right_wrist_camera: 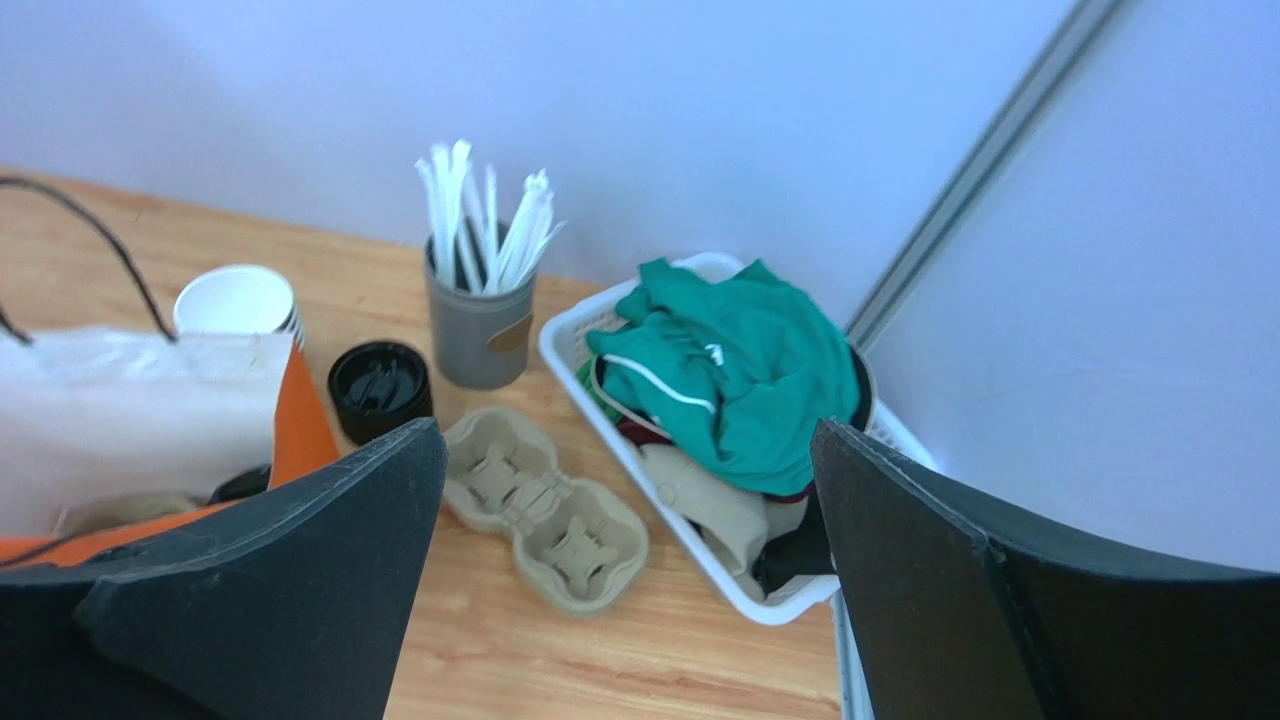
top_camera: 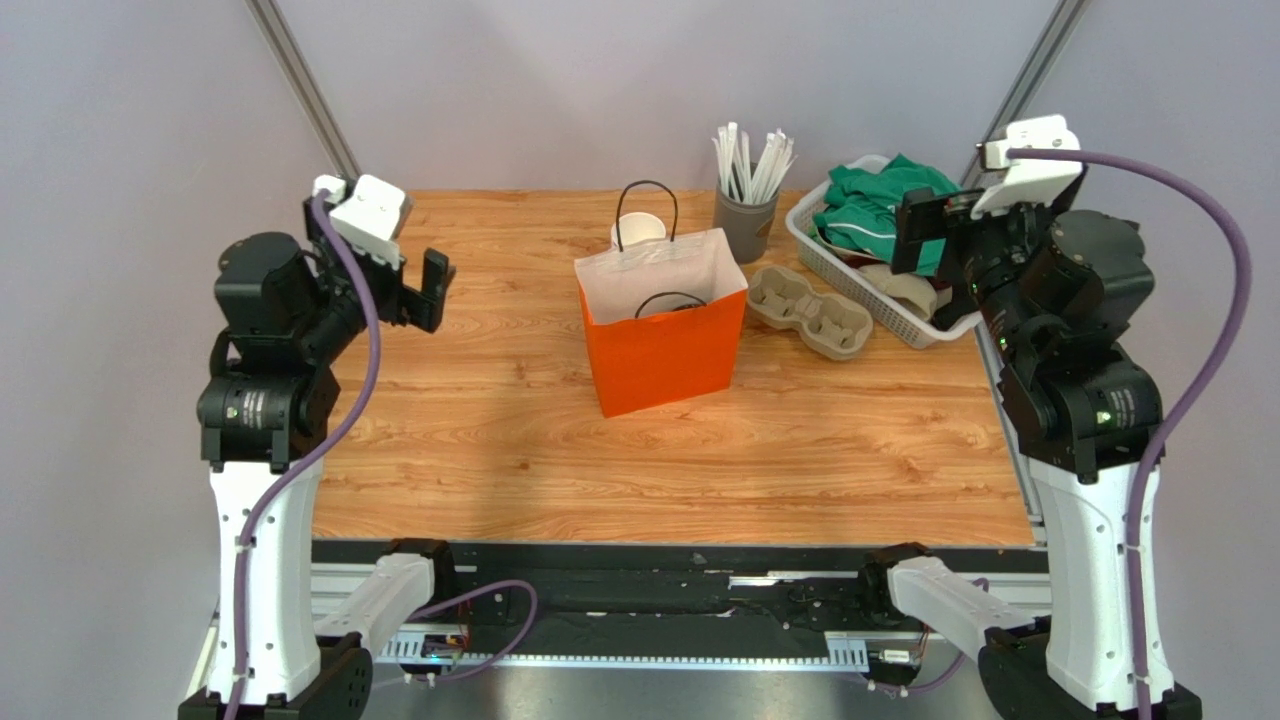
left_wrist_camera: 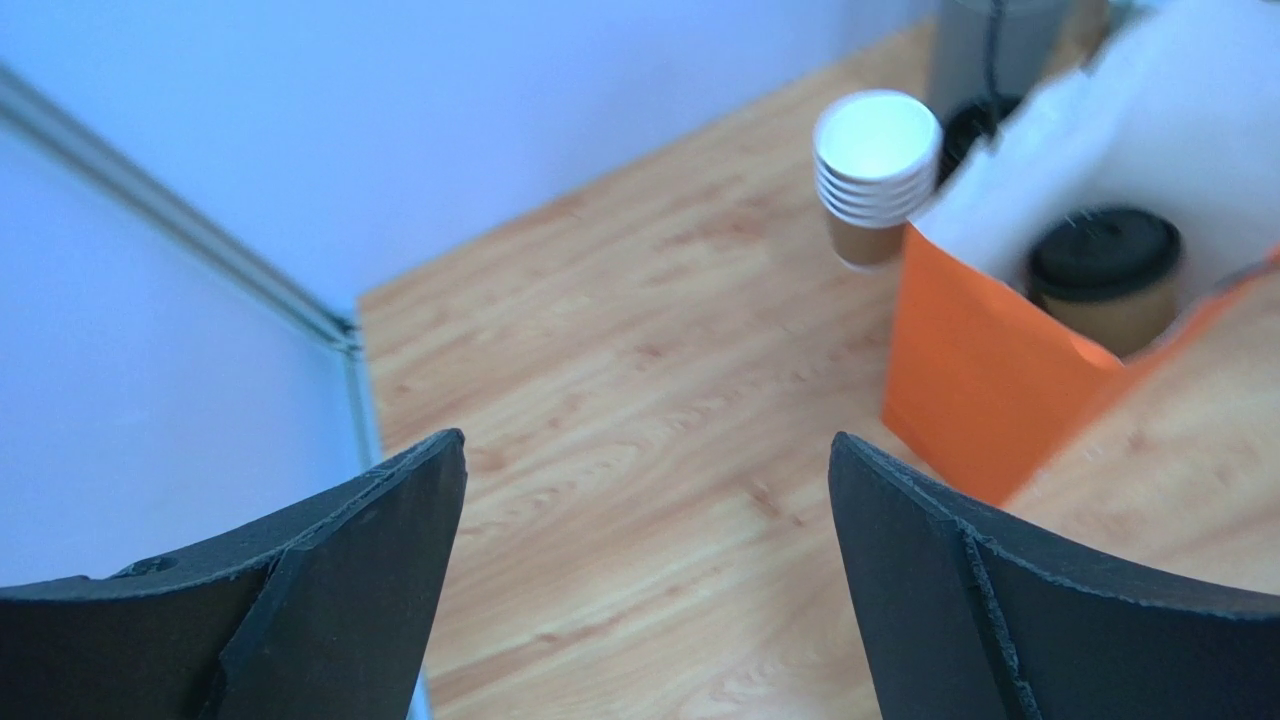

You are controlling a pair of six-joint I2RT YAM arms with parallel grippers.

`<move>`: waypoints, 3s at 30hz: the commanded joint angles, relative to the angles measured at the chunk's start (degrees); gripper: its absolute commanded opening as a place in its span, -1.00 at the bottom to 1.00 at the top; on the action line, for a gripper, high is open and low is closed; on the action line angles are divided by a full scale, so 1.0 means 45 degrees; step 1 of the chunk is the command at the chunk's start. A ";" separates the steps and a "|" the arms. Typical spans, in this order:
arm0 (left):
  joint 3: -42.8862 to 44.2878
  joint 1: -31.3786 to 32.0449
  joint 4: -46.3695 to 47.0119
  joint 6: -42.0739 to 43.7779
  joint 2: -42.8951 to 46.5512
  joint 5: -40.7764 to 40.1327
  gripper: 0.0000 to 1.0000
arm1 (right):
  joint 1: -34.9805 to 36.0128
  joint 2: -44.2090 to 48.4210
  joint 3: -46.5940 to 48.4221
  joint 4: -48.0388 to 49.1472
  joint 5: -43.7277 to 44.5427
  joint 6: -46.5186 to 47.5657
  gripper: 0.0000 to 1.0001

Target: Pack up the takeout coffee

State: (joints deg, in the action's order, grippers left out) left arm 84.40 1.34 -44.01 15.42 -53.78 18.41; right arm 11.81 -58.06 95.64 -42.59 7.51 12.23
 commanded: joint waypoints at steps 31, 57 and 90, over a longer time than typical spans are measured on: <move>0.4545 -0.0084 -0.0650 -0.1609 -0.0588 -0.2023 0.98 | -0.0028 -0.0261 0.2263 -0.0516 0.0794 -0.0686 0.98; 0.3491 -0.0161 -0.0709 -0.1903 -0.0295 -0.1944 0.98 | -0.0028 -0.0163 0.2185 -0.0419 0.0811 -0.1155 0.98; 0.2651 -0.0748 -0.0455 -0.2294 -0.0100 -0.0948 0.98 | -0.0027 0.0090 0.1326 0.0128 0.1964 -0.1487 0.98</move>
State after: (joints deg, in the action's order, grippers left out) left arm 96.86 -1.41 -47.48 6.24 -54.68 13.06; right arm 11.81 -58.13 101.93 -44.49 15.49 5.82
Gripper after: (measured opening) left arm 0.990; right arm 0.989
